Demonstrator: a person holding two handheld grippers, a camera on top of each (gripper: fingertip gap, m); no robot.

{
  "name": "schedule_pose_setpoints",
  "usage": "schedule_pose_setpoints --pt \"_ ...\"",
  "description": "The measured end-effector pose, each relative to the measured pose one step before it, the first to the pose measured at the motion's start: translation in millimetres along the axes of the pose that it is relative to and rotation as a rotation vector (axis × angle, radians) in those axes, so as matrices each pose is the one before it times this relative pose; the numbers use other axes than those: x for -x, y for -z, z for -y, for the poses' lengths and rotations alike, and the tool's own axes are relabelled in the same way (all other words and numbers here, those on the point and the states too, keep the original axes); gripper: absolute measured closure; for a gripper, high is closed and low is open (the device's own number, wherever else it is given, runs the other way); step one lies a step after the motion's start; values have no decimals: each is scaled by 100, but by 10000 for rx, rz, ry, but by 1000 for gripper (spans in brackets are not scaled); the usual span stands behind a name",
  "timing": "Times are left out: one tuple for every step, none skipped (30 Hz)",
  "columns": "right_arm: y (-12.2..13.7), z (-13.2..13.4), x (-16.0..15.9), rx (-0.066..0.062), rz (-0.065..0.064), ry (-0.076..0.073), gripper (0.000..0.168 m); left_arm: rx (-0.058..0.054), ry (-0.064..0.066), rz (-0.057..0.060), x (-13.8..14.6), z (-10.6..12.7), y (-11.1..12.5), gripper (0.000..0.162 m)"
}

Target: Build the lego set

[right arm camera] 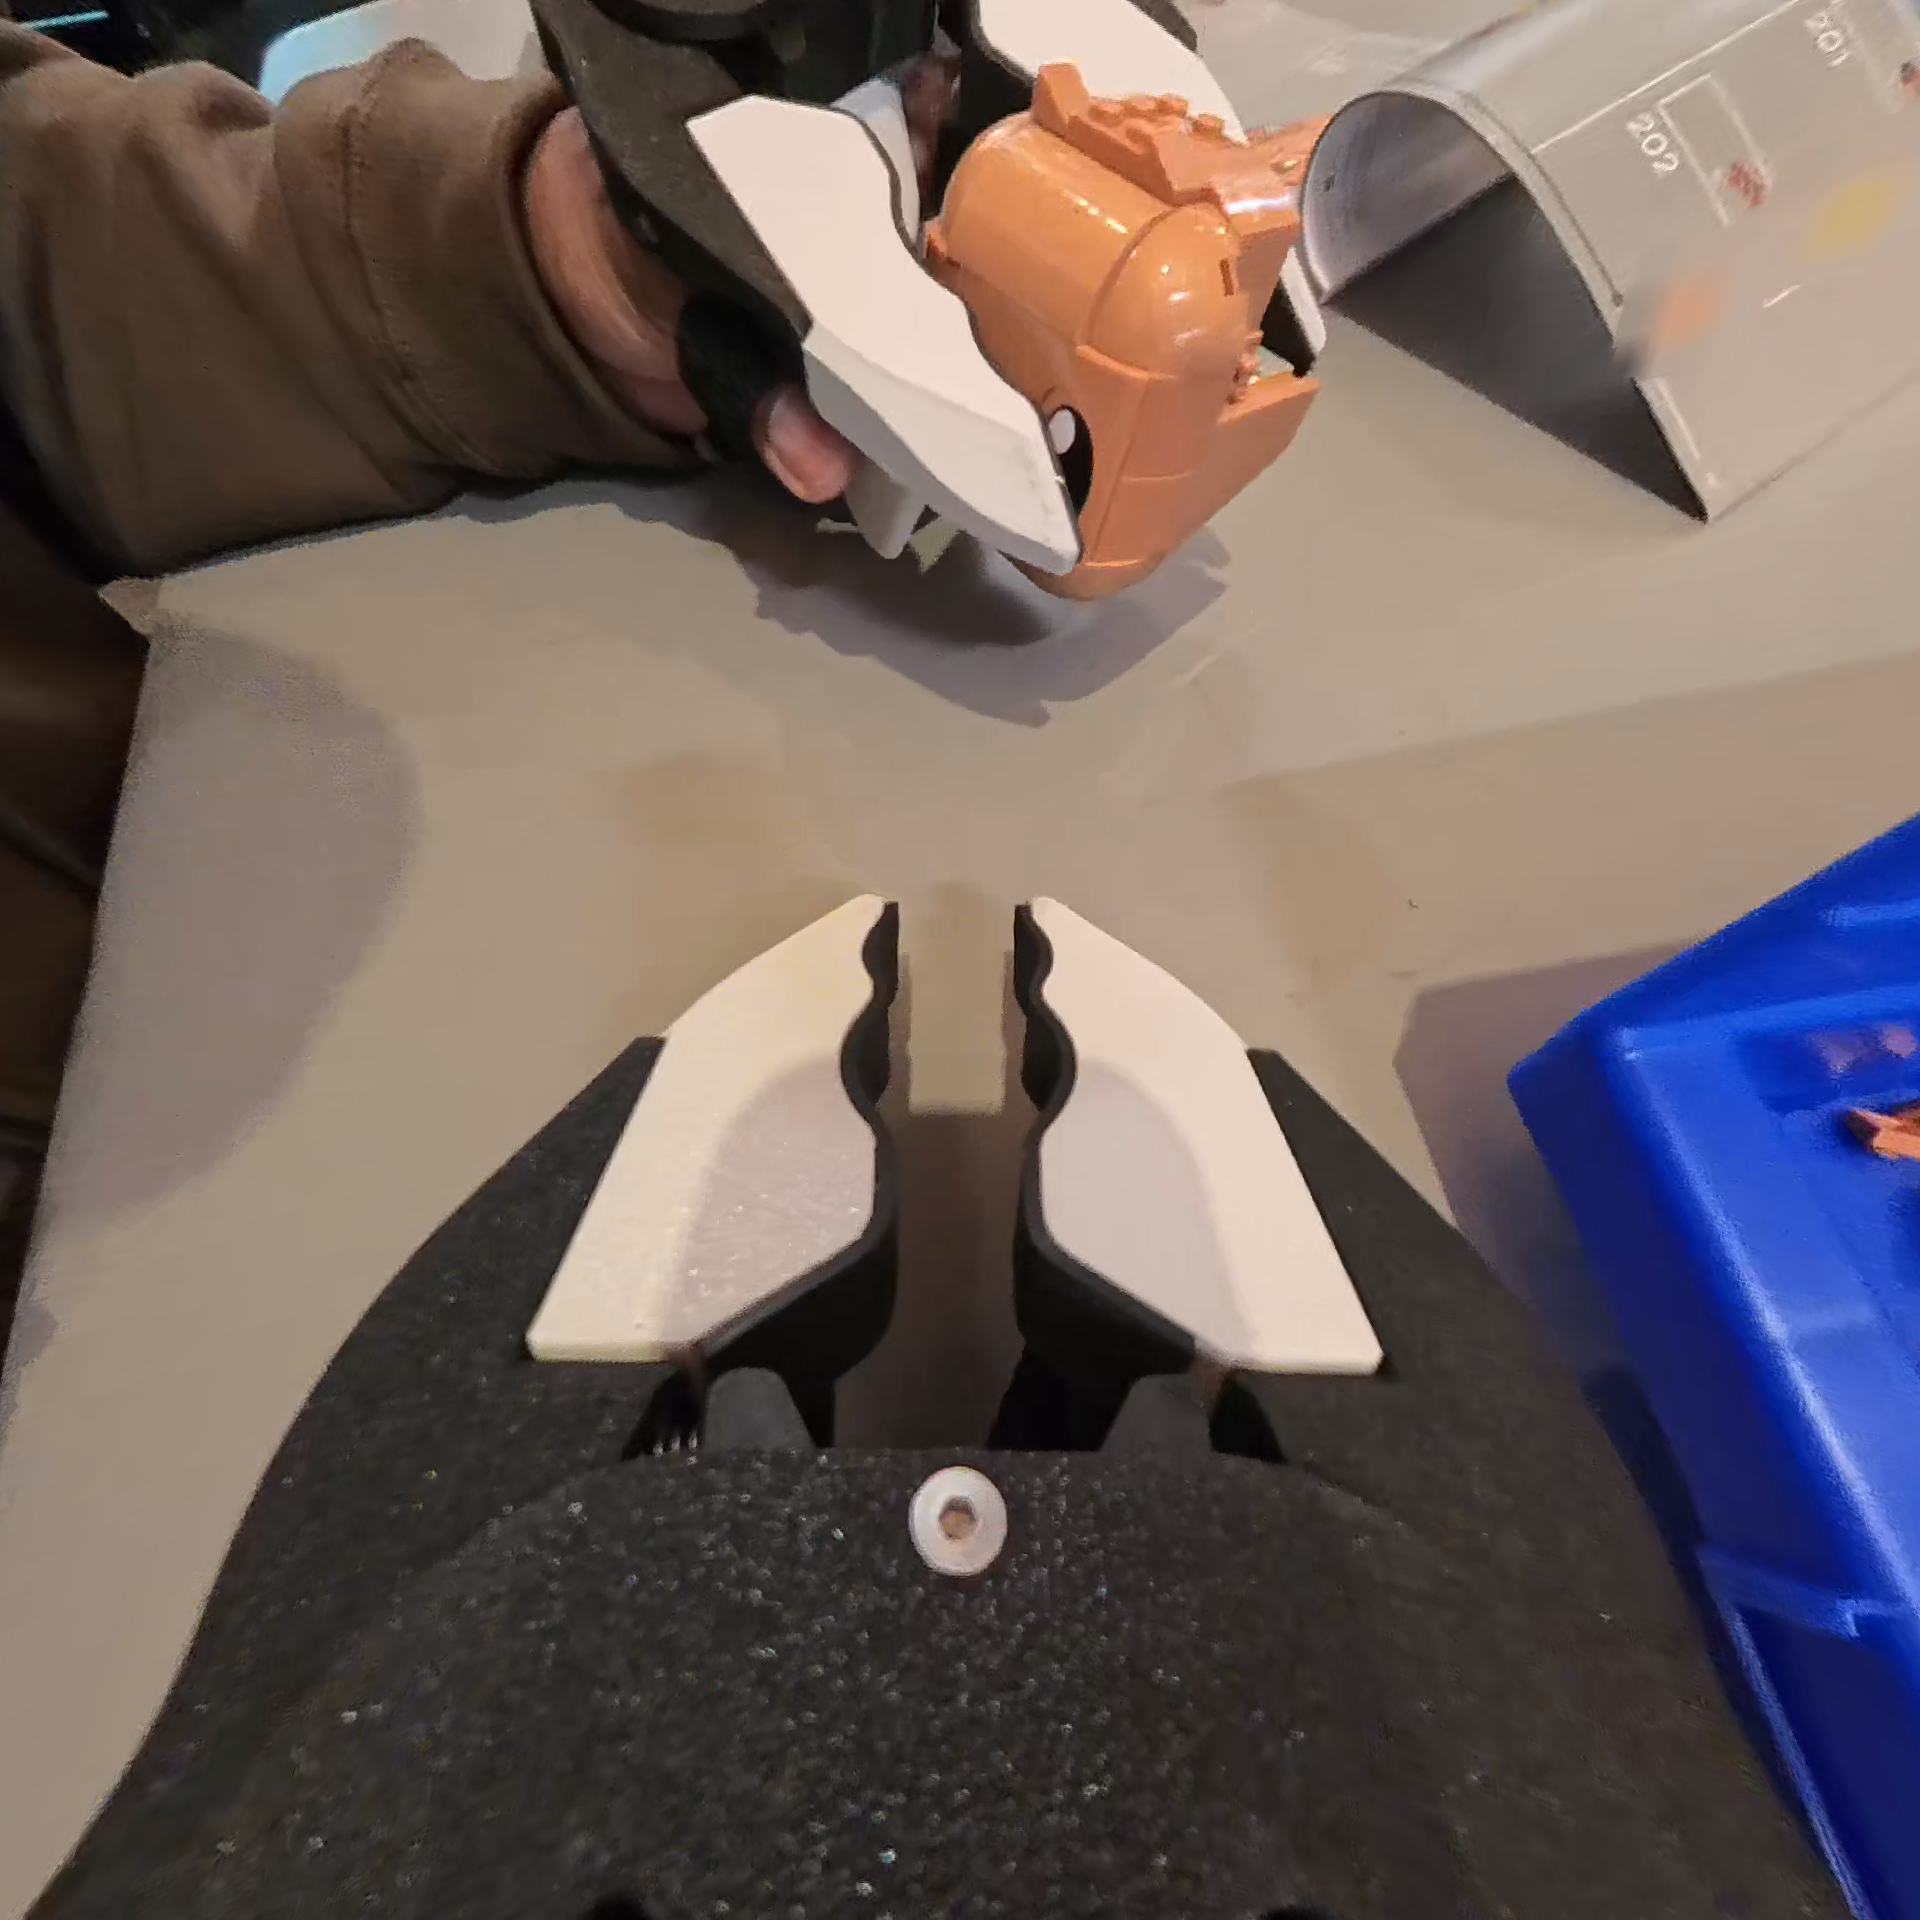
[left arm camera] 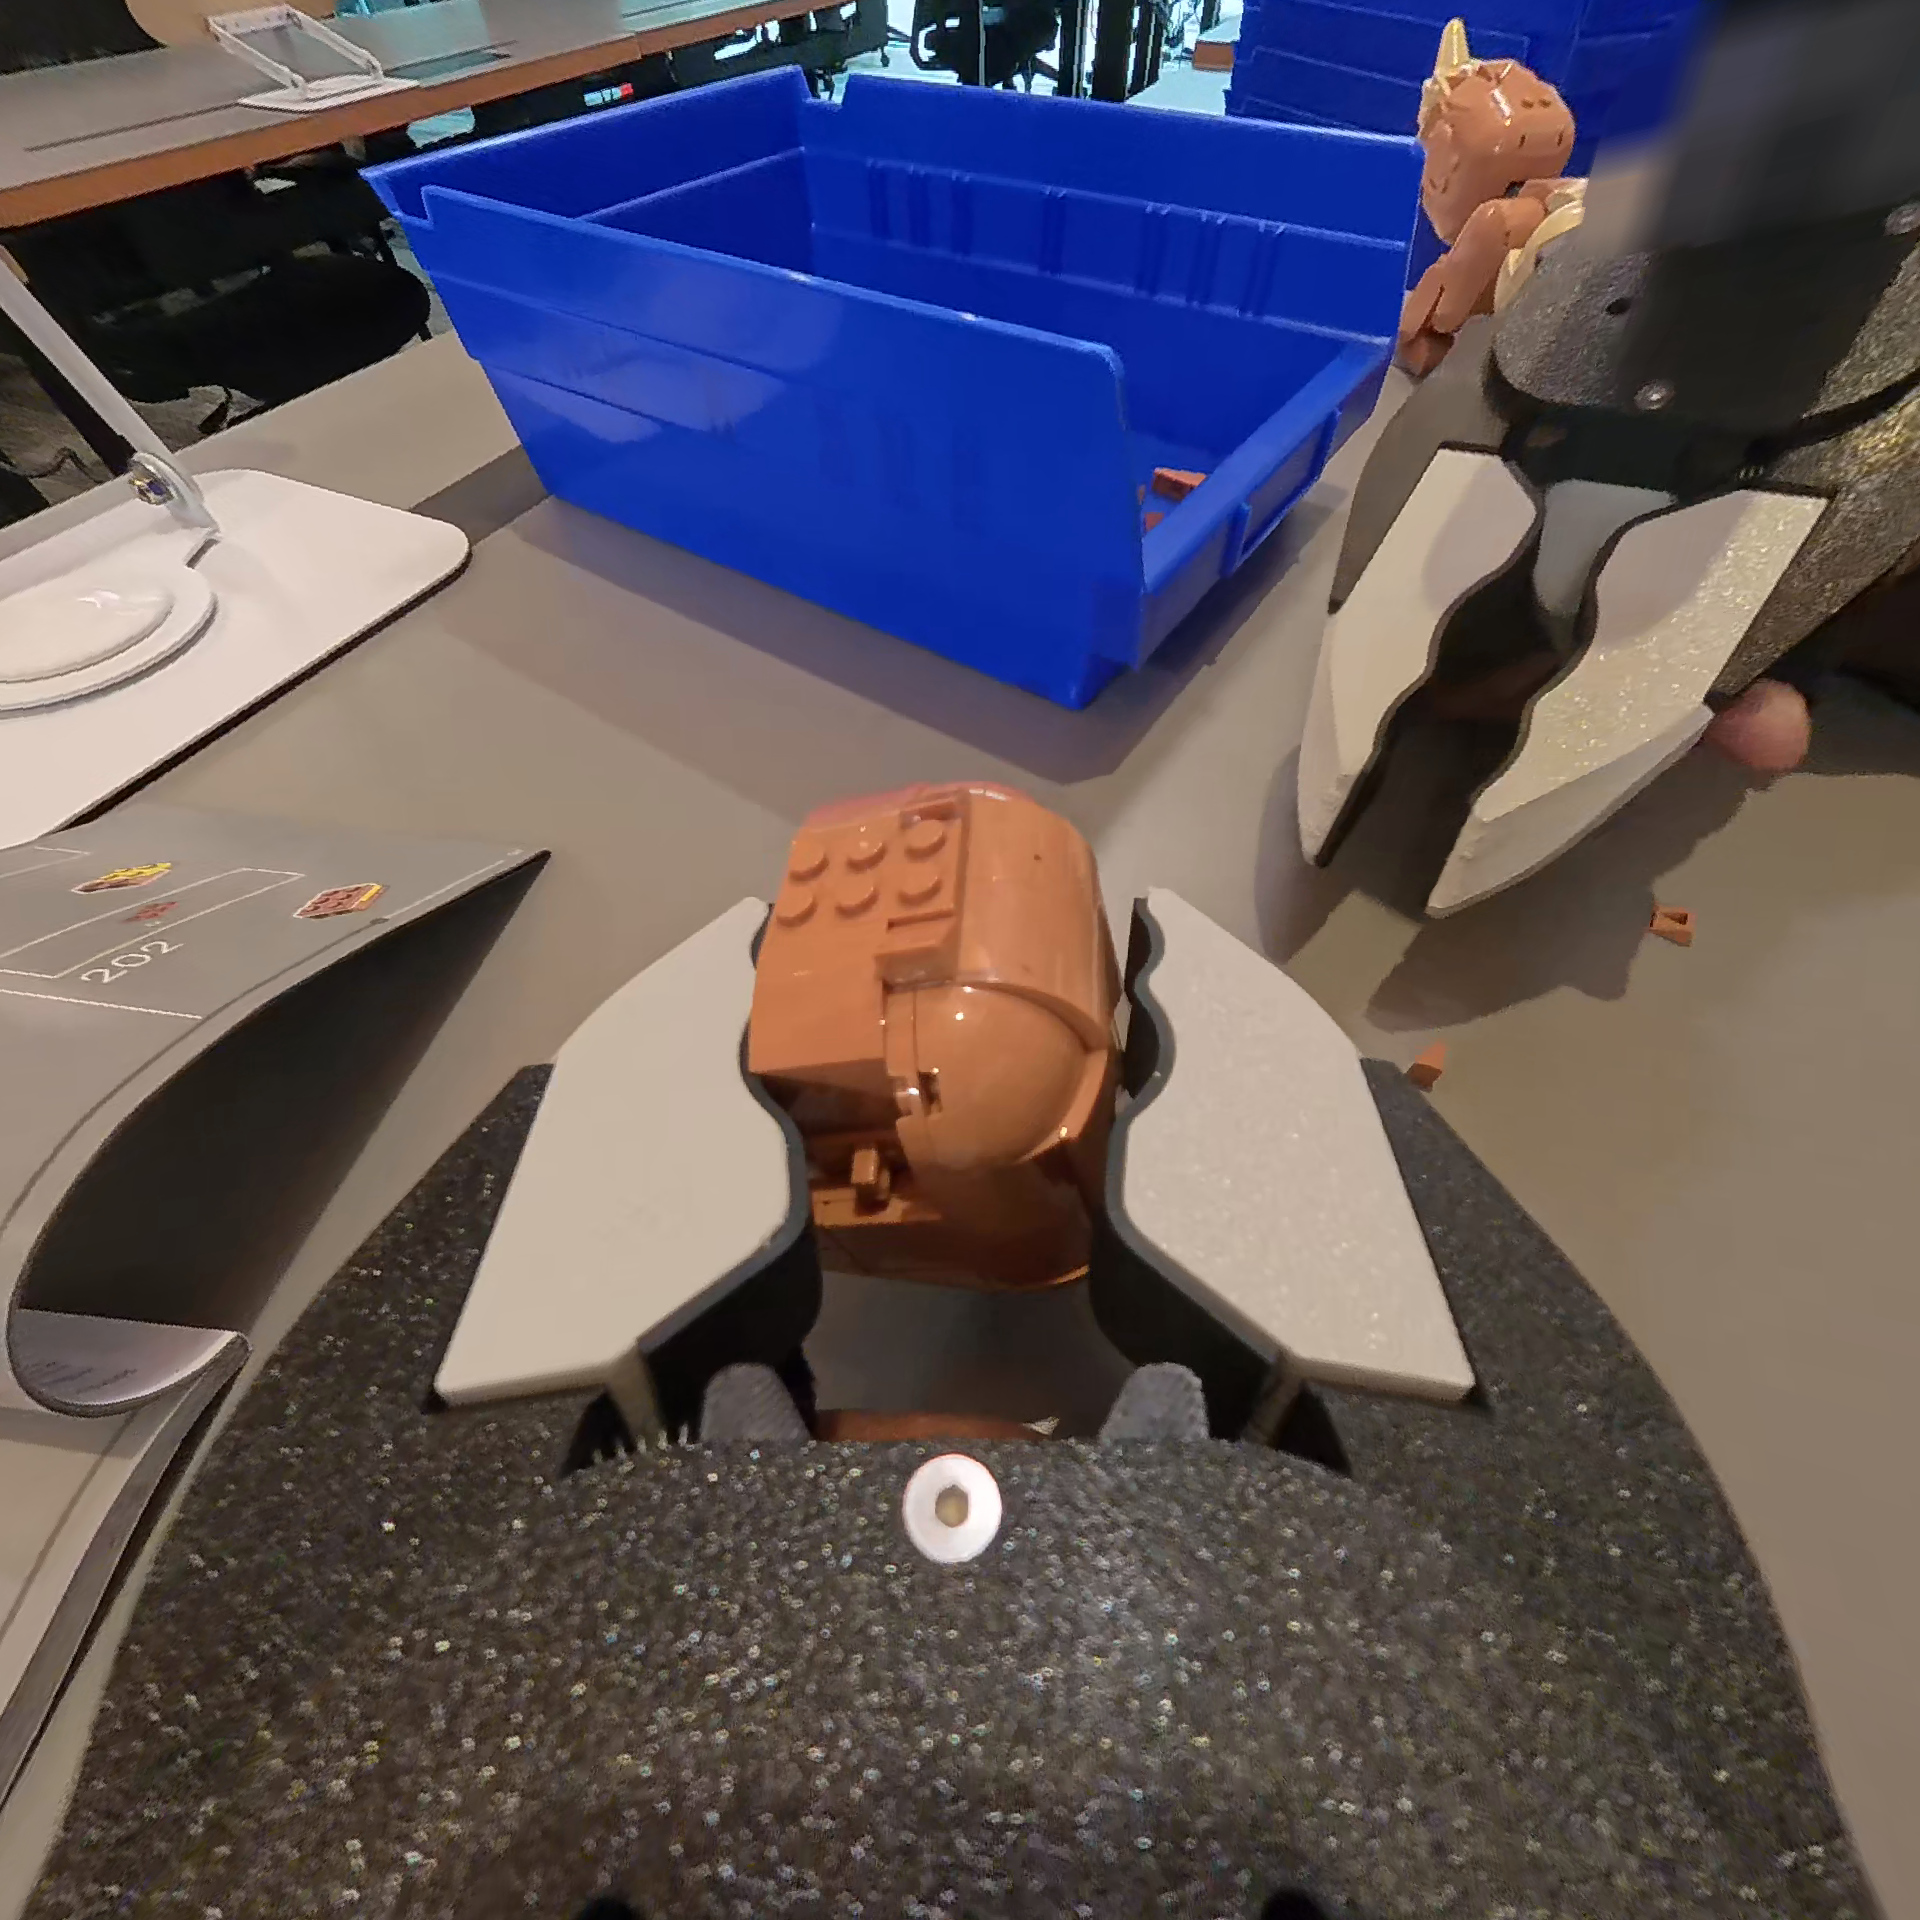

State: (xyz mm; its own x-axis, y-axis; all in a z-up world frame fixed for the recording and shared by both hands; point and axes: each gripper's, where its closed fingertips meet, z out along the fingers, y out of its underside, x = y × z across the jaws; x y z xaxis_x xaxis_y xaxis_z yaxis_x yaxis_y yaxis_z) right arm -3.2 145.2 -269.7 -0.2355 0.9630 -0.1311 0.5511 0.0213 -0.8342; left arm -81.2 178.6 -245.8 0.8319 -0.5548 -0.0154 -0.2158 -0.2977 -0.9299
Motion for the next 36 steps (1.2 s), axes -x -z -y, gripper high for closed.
schedule_pose_setpoints --pt "-5 -16 74 12 -35 132 147 7 -28 9 -19 -18 4 100" --pt "-4 -11 163 -1 -81 294 148 -7 -6 12 1 15 9 100" --pt "-14 -18 309 9 -77 437 150 -12 11 0 9 12 1 100" --pt "-38 -95 438 68 -37 481 152 -8 25 1 31 12 15 100" --pt "-90 -192 429 145 1 368 152 -7 35 4 33 14 8 100" --pt "-123 -212 435 178 66 267 152 -9 38 -8 29 8 1 100" --pt "-131 -176 373 165 79 196 152 -10 40 -1 45 16 9 100" --pt "-148 1 343 81 116 123 153 -7 36 -11 21 2 10 100" --pt "-202 111 384 34 181 18 153 -2 37 -23 15 12 2 100" --pt "-252 149 343 41 201 -69 153 -3 42 -15 30 2 3 100" --pt "-288 102 160 85 95 -106 153 -4 40 -21 16 6 -3 100" --pt "-291 4 -10 140 3 -119 152 1 31 -20 10 -1 3 100" --pt "-262 -78 -103 181 -43 -134 152 -7 16 -14 1 16 6 99" --pt "-234 -145 -162 205 -57 -156 151 -13 7 -6 4 13 1 100" --pt "-191 -187 -145 211 -38 -156 150 -5 1 1 3 11 13 100" --pt "-157 -196 -24 194 25 -115 148 8 -3 -9 -12 -15 -11 100" --pt "-119 -95 131 136 84 -67 148 6 -3 0 -1 -3 -8 100" --pt "-53 68 140 32 42 -22 147 -7 -8 9 6 12 14 100" --pt "-30 137 294 -16 100 55 147 -7 -5 3 -7 8 -3 100" --pt "7 151 280 -21 33 134 148 2 2 0 6 -5 7 100" --pt "88 149 176 -6 -79 189 149 -4 4 7 15 4 2 100" --pt "144 118 191 21 -93 229 149 -12 8 10 19 9 9 100" --pt "176 6 282 60 -27 197 150 -10 9 1 6 16 15 100" --pt "128 -129 405 141 100 103 151 -7 8 10 27 1 18 100" --pt "121 -145 426 131 154 64 150 9 9 3 12 -11 4 100" --pt "146 0 108 23 -32 79 150 21 7 0 -8 -32 -2 100" --pt "177 207 -309 -106 -280 74 150 17 -6 7 -3 -28 -1 100" --pt "139 306 -462 -170 -304 11 150 8 -22 7 -15 -6 -8 99" --pt "12 296 -477 -147 -234 -91 149 11 -21 4 -13 -17 -16 100" --pt "-144 173 -437 -67 -183 -140 148 11 -17 4 -8 -8 -8 100" --pt "-232 -18 -251 49 -89 -105 146 7 -10 6 -2 -5 -5 100" --pt "-295 -225 -48 173 0 -23 146 -3 2 7 10 -1 10 99" --pt "-278 -354 79 243 19 64 146 -13 14 5 22 11 6 100" --pt "-218 -415 121 265 -8 121 146 -12 23 4 22 17 16 100" --pt "-140 -387 110 231 -38 168 147 1 28 6 35 -7 18 100" --pt "-19 -237 81 116 -88 194 147 1 21 8 20 -6 16 100"
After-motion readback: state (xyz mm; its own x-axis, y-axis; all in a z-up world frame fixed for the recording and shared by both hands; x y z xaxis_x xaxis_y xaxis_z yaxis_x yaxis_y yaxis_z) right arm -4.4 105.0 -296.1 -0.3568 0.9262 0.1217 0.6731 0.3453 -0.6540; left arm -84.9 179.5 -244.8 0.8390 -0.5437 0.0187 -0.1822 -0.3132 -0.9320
